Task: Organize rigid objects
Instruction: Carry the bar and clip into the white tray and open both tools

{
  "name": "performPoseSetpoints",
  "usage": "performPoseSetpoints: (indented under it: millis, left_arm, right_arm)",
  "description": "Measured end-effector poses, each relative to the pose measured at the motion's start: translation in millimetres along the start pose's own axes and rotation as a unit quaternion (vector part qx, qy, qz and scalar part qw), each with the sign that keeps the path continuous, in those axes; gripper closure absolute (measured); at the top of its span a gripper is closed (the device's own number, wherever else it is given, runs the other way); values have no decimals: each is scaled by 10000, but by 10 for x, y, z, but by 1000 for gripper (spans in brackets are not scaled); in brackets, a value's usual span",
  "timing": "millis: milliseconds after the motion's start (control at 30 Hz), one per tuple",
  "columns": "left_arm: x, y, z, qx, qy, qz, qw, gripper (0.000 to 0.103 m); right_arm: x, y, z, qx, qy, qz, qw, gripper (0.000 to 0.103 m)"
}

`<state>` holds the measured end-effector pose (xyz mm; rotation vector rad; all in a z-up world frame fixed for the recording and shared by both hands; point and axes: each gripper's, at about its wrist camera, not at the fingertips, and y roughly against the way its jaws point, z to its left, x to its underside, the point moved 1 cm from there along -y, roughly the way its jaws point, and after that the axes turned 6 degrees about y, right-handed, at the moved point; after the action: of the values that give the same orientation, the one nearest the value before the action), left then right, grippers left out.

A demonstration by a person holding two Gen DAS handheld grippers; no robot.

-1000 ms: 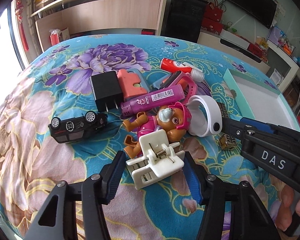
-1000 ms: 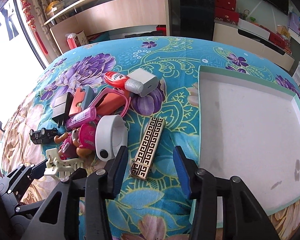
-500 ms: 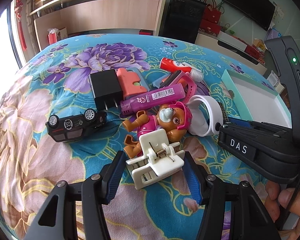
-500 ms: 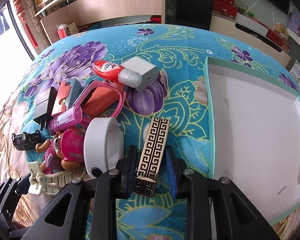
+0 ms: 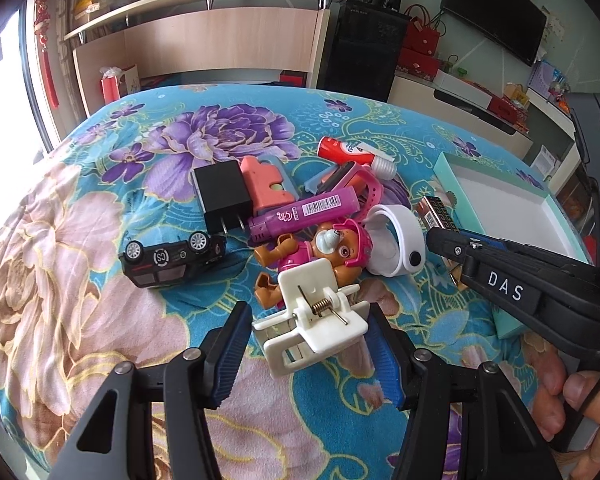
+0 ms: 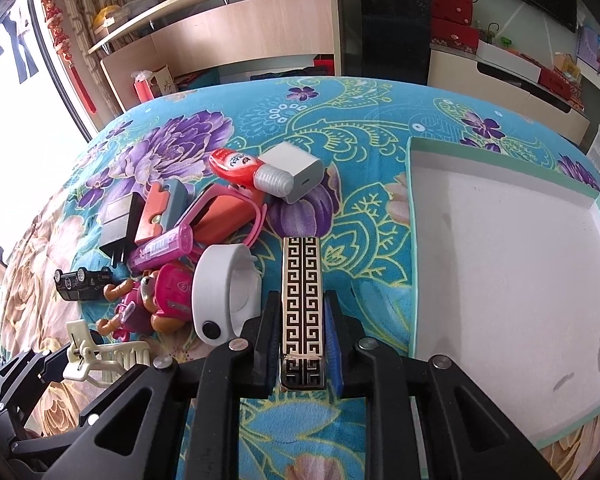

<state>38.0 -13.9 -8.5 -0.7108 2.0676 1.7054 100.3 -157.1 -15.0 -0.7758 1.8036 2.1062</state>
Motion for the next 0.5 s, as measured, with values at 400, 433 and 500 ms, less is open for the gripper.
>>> performPoseSetpoints:
  millis: [400, 433, 500]
  left_arm:
    - [-474, 198, -595, 126, -734, -420, 9963, 43]
    - [-499, 174, -669, 162, -793, -390, 9960, 43]
    - [-530, 126, -824, 229, -923, -347, 9949, 43]
  right_arm:
    - [-100, 460, -482, -30, -431, -596, 9973, 82]
    - [-85, 467, -565, 42, -503, -589, 9970, 82]
    - [-59, 483, -739, 219, -647, -572, 9960, 82]
